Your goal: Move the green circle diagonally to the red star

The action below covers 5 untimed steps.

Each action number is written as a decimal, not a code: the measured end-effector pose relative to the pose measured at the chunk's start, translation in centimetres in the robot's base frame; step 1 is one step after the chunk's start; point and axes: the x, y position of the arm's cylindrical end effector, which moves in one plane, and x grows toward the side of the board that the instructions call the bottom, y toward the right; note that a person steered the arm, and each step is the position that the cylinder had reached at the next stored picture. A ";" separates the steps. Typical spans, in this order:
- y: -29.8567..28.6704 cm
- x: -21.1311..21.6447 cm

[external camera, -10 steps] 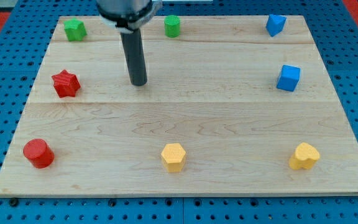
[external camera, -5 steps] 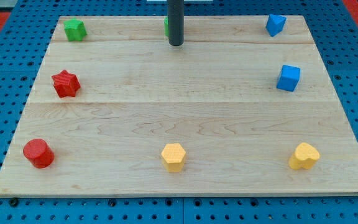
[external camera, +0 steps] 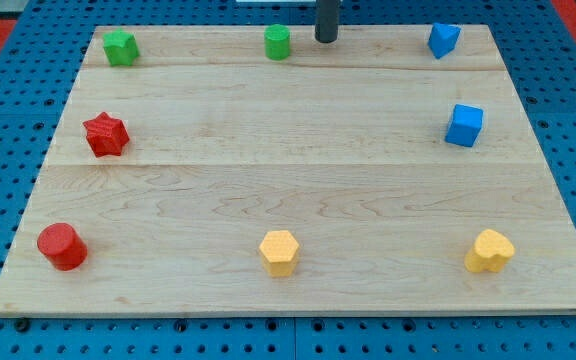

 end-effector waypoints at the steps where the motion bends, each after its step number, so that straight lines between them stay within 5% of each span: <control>1: -1.4 -1.4; 5: -7.7 -0.4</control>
